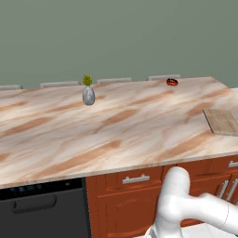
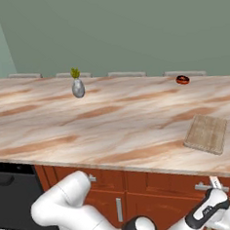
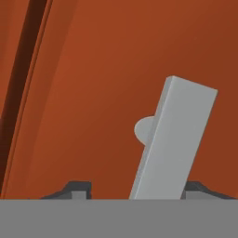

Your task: Open the drawer on the right and place the cutting tools on the cutting board.

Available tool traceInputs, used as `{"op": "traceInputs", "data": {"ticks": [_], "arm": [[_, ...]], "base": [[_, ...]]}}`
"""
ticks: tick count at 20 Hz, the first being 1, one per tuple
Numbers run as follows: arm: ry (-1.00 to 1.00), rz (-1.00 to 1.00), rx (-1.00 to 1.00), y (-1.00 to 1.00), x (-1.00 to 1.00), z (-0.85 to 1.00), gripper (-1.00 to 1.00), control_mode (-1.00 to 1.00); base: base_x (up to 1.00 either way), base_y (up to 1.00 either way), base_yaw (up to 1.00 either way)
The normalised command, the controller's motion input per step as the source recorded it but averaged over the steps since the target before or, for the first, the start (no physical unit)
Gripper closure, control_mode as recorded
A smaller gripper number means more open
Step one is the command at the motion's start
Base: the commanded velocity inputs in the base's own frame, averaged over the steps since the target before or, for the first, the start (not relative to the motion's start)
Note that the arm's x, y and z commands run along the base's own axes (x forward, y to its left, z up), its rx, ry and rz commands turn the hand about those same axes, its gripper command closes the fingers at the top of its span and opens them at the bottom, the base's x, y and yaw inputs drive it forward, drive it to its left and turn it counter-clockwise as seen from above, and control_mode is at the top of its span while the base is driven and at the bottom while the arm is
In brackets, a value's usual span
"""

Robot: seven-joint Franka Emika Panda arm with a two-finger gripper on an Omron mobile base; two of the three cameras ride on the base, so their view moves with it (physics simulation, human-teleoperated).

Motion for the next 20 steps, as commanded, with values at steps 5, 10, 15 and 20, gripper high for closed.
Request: {"op": "traceInputs", "data": {"ticks": [5,10,15,20], "arm": [[0.0,0.0,0.0,0.0,-0.72,-0.03,1.0,-1.0],[-0.02,0.0,0.0,-0.1,-1.0,-0.08,1.0,-1.0],[-0.04,0.0,0.0,-0.16,-1.0,-0.09,1.0,-1.0],[-0.01,0.0,0.0,-0.14,-1.0,-0.1,1.0,-1.0]], "base": [[0.0,0.0,0.0],[0.0,0.0,0.0],[0.0,0.0,0.0],[0.0,0.0,0.0]]}}
